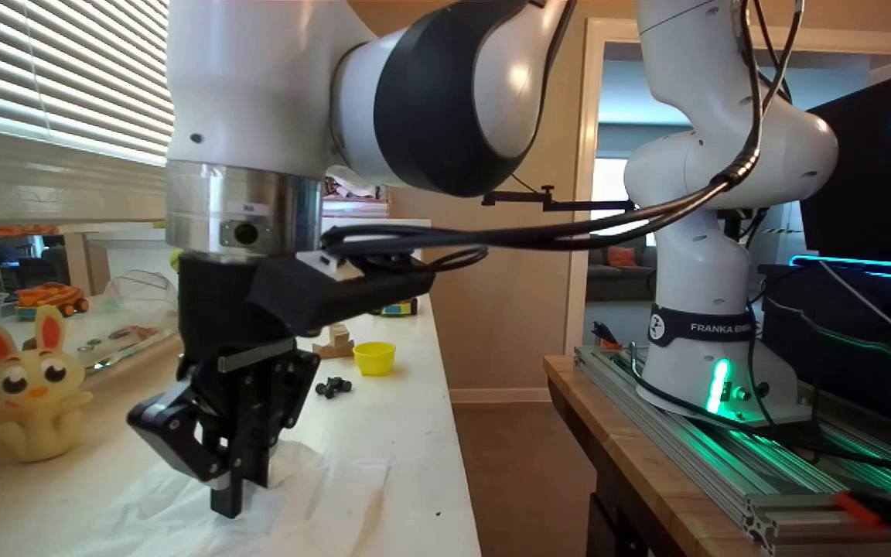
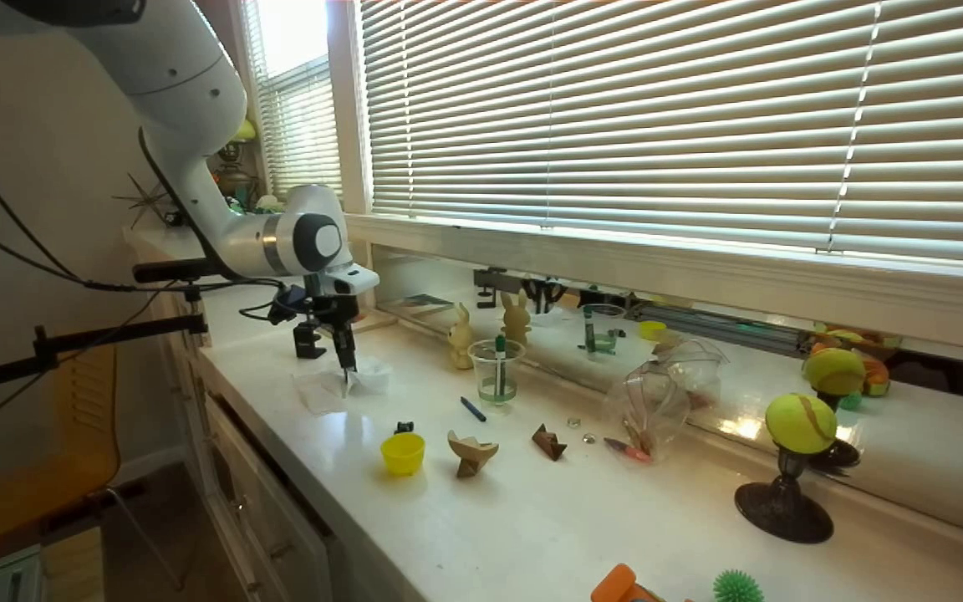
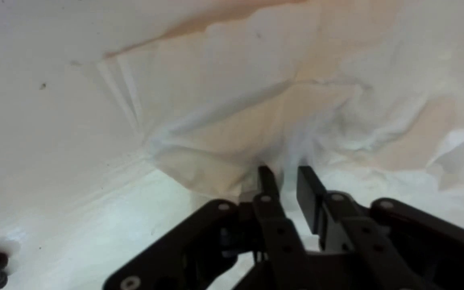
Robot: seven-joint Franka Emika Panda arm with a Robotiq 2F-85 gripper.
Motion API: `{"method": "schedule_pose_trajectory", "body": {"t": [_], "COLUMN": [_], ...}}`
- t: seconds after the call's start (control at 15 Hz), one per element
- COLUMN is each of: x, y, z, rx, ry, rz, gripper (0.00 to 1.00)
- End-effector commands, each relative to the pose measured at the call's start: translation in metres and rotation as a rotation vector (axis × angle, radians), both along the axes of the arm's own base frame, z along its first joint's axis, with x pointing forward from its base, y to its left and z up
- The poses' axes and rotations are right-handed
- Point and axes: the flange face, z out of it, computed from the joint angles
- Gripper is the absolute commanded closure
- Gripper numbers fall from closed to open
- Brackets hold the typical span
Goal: Use the paper towel to wipe the surface
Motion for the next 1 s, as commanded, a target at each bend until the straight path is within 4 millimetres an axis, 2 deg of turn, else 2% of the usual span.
{"method": "schedule_pose_trajectory", "body": {"t": [0.0, 0.2, 0.4, 0.6, 0.87, 0.93], "x": [-0.015, -0.030, -0.042, -0.045, -0.045, -0.033], "y": [0.021, 0.025, 0.005, -0.032, -0.075, -0.058], "z": [0.067, 0.112, 0.138, 0.147, 0.146, 0.143], "rx": [-0.016, -0.074, -0.139, -0.146, -0.112, -0.145], "ry": [-0.016, 0.011, 0.063, 0.068, 0.057, 0.064], "rz": [0.036, 0.058, 0.038, -0.004, 0.041, 0.021], "gripper": [0.46, 0.24, 0.04, 0.00, 0.00, 0.00]}}
